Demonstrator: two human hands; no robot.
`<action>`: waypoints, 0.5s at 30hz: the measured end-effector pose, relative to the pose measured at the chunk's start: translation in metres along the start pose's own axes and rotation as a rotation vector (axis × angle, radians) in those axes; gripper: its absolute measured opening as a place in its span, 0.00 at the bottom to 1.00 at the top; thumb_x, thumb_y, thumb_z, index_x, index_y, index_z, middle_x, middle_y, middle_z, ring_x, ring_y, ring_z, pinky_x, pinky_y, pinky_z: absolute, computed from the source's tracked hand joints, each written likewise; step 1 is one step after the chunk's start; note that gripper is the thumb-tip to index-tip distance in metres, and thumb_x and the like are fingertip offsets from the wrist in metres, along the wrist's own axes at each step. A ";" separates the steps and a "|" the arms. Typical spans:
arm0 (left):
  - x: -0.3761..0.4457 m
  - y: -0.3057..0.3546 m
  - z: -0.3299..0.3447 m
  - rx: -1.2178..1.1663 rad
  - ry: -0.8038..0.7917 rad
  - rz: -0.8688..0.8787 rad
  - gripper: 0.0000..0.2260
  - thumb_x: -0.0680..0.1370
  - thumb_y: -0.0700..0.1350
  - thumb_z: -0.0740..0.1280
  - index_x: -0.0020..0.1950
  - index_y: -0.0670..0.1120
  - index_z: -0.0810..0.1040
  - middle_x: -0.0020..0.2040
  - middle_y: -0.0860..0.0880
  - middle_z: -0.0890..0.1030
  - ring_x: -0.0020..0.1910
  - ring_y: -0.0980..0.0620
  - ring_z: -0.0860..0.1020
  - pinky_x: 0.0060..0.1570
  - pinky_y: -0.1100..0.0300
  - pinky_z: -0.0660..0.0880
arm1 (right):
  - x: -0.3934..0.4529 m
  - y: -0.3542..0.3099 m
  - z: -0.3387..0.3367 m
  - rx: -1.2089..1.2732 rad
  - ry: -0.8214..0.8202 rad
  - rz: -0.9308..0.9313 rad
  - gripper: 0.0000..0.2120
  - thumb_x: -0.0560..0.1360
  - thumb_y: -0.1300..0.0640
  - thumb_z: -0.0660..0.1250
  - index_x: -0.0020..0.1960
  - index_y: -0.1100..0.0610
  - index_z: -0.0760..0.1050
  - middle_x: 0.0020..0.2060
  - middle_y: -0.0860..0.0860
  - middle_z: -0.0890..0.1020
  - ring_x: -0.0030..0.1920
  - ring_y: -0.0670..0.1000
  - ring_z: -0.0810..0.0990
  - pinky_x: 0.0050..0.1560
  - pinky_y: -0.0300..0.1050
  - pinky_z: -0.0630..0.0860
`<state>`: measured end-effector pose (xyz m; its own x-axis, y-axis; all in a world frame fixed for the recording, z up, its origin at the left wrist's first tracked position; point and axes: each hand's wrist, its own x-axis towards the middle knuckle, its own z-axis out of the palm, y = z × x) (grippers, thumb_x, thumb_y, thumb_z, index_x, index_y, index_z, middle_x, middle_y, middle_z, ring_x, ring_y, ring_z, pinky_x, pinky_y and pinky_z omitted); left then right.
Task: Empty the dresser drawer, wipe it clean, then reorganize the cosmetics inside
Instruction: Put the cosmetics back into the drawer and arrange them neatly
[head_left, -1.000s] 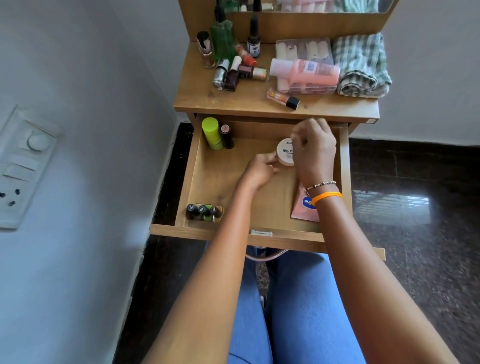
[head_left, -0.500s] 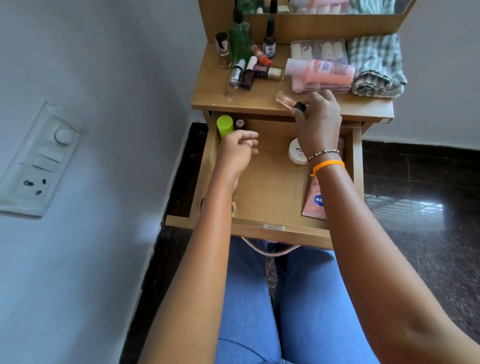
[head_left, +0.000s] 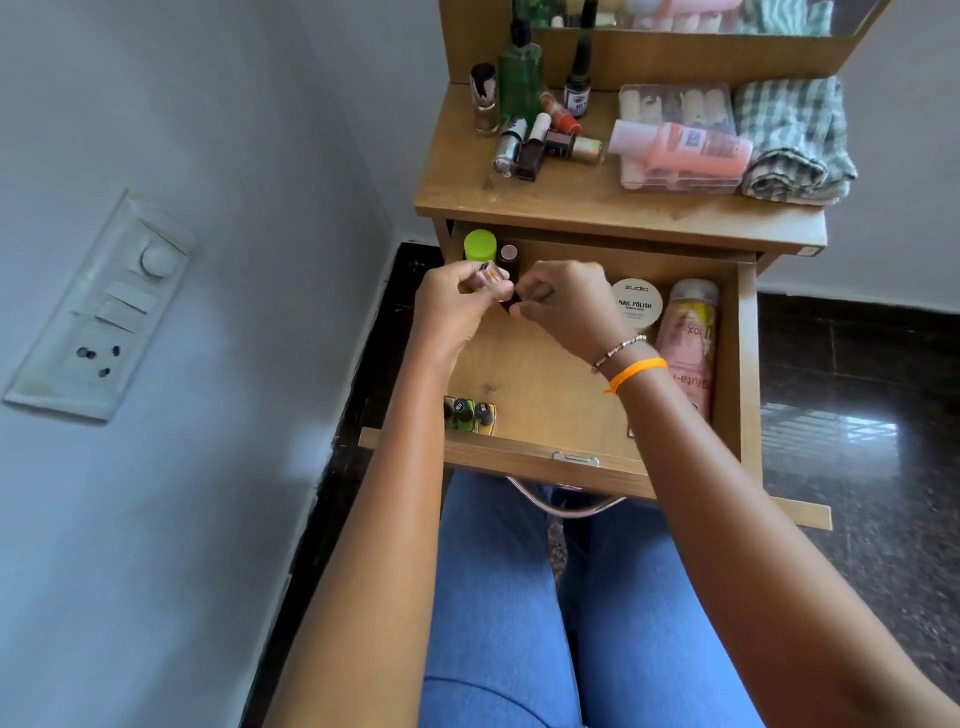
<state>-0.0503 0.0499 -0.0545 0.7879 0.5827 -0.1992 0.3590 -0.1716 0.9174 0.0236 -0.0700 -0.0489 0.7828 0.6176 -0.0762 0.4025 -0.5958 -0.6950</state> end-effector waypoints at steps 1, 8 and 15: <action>0.003 -0.001 0.000 0.013 0.020 0.013 0.05 0.72 0.40 0.72 0.45 0.49 0.82 0.39 0.55 0.79 0.41 0.58 0.76 0.49 0.59 0.73 | 0.005 -0.003 -0.006 -0.005 0.010 -0.001 0.09 0.68 0.54 0.73 0.46 0.57 0.80 0.40 0.54 0.84 0.43 0.52 0.80 0.48 0.47 0.78; 0.012 -0.009 0.000 0.108 0.048 0.013 0.06 0.74 0.38 0.69 0.48 0.44 0.83 0.43 0.49 0.80 0.40 0.58 0.76 0.46 0.61 0.74 | 0.064 -0.032 -0.024 -0.260 0.301 -0.112 0.19 0.74 0.67 0.57 0.64 0.59 0.70 0.67 0.57 0.66 0.56 0.63 0.76 0.53 0.55 0.76; 0.009 -0.009 -0.004 0.125 0.046 0.012 0.06 0.72 0.41 0.72 0.49 0.43 0.83 0.42 0.51 0.79 0.42 0.55 0.75 0.47 0.58 0.73 | 0.071 -0.036 -0.007 -0.329 0.319 -0.055 0.18 0.76 0.59 0.62 0.64 0.64 0.66 0.69 0.59 0.62 0.58 0.61 0.75 0.56 0.52 0.74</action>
<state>-0.0478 0.0598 -0.0629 0.7698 0.6153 -0.1697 0.4114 -0.2750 0.8690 0.0683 -0.0084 -0.0239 0.8421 0.4949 0.2143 0.5366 -0.7294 -0.4242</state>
